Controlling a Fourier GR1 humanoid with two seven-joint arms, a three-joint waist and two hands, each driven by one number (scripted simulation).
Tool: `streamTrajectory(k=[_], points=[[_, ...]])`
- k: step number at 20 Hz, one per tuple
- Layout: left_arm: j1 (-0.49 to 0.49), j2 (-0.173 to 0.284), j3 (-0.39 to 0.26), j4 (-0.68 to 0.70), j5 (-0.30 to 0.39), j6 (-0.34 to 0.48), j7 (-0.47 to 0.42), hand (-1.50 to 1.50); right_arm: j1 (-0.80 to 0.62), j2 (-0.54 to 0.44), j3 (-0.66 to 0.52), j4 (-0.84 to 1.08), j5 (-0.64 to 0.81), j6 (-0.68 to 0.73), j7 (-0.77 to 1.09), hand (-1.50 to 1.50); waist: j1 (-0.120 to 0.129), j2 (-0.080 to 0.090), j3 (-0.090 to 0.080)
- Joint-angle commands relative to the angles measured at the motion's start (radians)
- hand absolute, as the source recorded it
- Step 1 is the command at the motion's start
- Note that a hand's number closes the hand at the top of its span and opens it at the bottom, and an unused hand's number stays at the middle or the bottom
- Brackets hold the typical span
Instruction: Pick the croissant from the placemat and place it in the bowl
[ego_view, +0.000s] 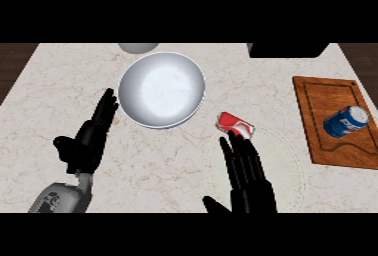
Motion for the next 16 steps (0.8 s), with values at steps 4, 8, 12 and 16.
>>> streamTrajectory(k=[4, 8, 12, 16], points=[[0.019, -0.038, -0.04, -0.034, -0.049, 0.024, 0.013, 0.0, -0.07, 0.038, 0.068, -0.08, 0.072, 0.302, 0.378, -1.5, 0.015, 0.003, 0.002], [-0.015, -0.002, 0.031, 0.024, -0.005, -0.054, -0.022, 0.0, -0.147, 0.039, 0.095, -0.013, 0.011, 0.369, 0.545, -1.5, 0.016, 0.007, 0.002], [-0.019, -0.038, 0.018, -0.026, -0.032, -0.013, 0.052, 0.0, -0.179, 0.039, 0.029, 0.037, -0.068, 0.419, 0.567, -1.5, 0.017, 0.006, 0.003], [0.058, -0.045, 0.006, -0.109, -0.068, -0.022, 0.073, 0.0, -0.115, 0.006, -0.05, 0.012, -0.111, 0.417, 0.47, -1.5, 0.015, 0.004, 0.003]])
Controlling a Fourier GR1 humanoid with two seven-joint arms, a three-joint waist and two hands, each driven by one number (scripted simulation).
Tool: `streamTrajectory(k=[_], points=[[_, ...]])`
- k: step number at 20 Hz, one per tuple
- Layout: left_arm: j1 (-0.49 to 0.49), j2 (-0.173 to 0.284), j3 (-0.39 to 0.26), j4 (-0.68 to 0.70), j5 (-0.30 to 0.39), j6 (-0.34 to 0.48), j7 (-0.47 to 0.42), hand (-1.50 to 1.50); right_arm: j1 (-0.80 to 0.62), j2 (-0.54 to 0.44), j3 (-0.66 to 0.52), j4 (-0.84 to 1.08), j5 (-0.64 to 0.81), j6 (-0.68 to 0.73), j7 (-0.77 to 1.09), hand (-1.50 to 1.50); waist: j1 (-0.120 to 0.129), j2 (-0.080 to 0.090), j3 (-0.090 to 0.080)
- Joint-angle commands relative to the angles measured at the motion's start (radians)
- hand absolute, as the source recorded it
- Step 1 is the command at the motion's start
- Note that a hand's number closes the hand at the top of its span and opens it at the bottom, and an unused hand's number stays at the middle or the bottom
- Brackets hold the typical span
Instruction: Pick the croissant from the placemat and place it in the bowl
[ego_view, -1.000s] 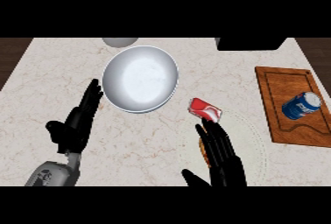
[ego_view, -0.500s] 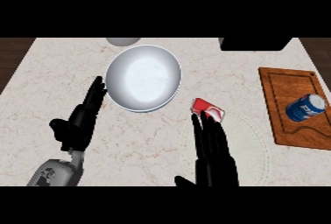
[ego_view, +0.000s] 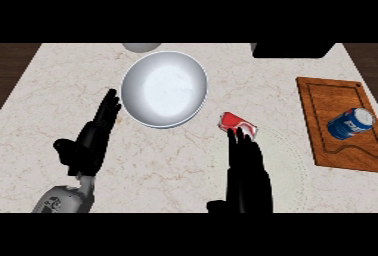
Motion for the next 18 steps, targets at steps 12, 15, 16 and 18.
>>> streamTrajectory(k=[12, 15, 16, 18], points=[[-0.017, -0.048, 0.073, -0.01, -0.045, -0.077, 0.042, 0.0, 0.109, -0.055, -0.077, -0.106, -0.148, -0.048, -0.185, -1.5, -0.005, -0.001, 0.001], [-0.019, -0.099, 0.056, 0.039, -0.113, -0.045, 0.013, 0.0, 0.06, 0.012, -0.061, -0.06, -0.135, -0.044, -0.152, -1.5, -0.003, 0.0, 0.0], [-0.035, -0.103, 0.087, 0.082, -0.092, -0.076, -0.01, 0.0, 0.114, -0.016, -0.057, -0.09, -0.137, -0.057, -0.182, -1.5, -0.005, 0.0, 0.0], [0.058, -0.089, 0.064, -0.02, -0.109, -0.088, -0.021, 0.0, 0.089, 0.013, -0.071, 0.024, -0.156, -0.126, -0.211, -1.5, -0.001, 0.0, 0.0]])
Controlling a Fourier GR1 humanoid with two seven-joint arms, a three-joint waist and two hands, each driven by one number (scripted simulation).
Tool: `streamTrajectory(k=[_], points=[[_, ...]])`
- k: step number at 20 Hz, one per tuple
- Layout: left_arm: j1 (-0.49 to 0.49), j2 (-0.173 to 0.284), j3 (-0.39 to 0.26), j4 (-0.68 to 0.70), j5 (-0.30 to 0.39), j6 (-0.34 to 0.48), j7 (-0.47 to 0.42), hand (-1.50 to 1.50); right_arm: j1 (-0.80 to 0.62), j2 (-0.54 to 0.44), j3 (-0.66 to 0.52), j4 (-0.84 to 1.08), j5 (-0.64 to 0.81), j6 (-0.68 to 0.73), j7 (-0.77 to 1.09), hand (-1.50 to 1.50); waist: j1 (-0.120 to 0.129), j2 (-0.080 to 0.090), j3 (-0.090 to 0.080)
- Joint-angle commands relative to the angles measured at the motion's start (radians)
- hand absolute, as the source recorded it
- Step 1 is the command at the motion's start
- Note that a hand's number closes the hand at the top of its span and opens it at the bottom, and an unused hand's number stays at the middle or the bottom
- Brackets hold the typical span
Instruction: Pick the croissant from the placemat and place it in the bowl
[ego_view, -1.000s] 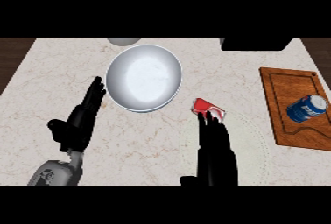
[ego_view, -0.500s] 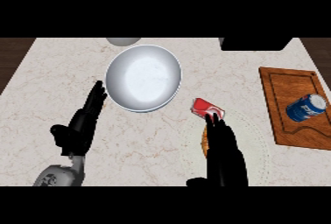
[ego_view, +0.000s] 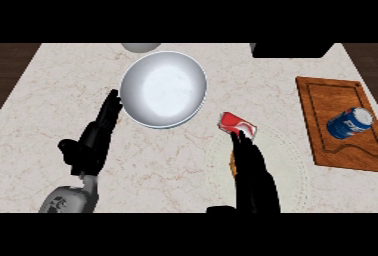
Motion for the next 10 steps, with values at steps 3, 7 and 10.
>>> streamTrajectory(k=[3, 7, 10], points=[[-0.041, 0.008, 0.062, -0.006, -0.003, -0.036, 0.039, 0.0, 0.087, 0.008, 0.039, 0.022, -0.012, -0.08, -0.038, -1.5, -0.002, 0.0, 0.0], [-0.028, -0.008, 0.073, 0.019, -0.023, -0.053, 0.022, 0.0, 0.087, -0.034, -0.013, 0.046, -0.098, -0.126, -0.103, -1.5, -0.001, 0.001, 0.0], [-0.093, -0.053, 0.064, 0.084, -0.04, -0.024, 0.016, 0.0, 0.121, -0.079, -0.041, 0.094, -0.169, -0.21, -0.194, -1.5, -0.006, 0.002, 0.0]])
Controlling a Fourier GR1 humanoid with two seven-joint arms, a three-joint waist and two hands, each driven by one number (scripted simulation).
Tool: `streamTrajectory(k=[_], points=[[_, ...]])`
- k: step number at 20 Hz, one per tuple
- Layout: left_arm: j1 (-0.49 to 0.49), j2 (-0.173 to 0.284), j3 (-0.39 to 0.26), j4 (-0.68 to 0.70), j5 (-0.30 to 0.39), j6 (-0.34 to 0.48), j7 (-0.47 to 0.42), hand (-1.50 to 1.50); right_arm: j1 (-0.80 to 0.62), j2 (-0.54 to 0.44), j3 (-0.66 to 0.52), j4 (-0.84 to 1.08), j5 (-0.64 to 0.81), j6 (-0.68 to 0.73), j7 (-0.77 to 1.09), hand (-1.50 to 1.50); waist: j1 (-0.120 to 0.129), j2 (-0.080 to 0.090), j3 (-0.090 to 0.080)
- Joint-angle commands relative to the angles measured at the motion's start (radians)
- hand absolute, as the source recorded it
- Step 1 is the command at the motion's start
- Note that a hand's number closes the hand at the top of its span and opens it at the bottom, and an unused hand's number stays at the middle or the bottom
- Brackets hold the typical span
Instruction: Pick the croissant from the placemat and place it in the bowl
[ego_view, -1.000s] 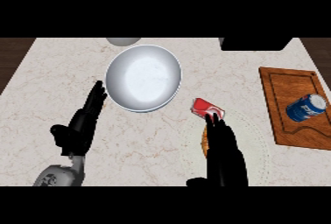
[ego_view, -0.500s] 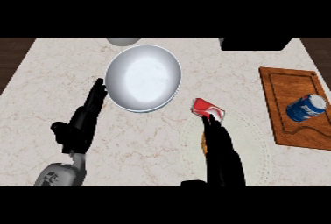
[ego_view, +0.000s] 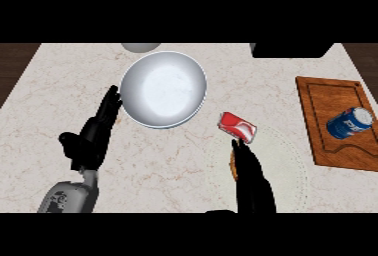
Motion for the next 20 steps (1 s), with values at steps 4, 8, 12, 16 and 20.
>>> streamTrajectory(k=[4, 8, 12, 16, 20], points=[[-0.023, -0.022, 0.029, -0.018, -0.037, -0.003, 0.04, 0.0, 0.014, -0.035, -0.074, 0.089, -0.085, -0.07, -0.137, -1.5, 0.0, 0.0, 0.0], [-0.026, -0.053, 0.024, -0.001, -0.059, -0.01, 0.04, 0.0, -0.007, 0.016, -0.078, 0.174, -0.05, -0.104, -0.149, -1.5, 0.0, 0.0, 0.0], [0.045, -0.006, 0.055, -0.012, -0.005, -0.083, -0.007, 0.0, -0.042, -0.027, -0.14, 0.169, 0.035, -0.041, -0.048, -1.5, 0.001, 0.0, 0.0], [0.045, -0.045, 0.03, -0.026, -0.052, -0.05, -0.006, 0.0, -0.033, -0.045, -0.149, 0.163, 0.053, 0.012, -0.034, -1.5, 0.0, 0.0, 0.0], [0.01, -0.048, 0.063, -0.01, -0.043, -0.064, 0.0, 0.0, -0.138, 0.025, -0.203, 0.355, 0.007, -0.019, -0.114, -1.5, 0.003, 0.0, 0.0]])
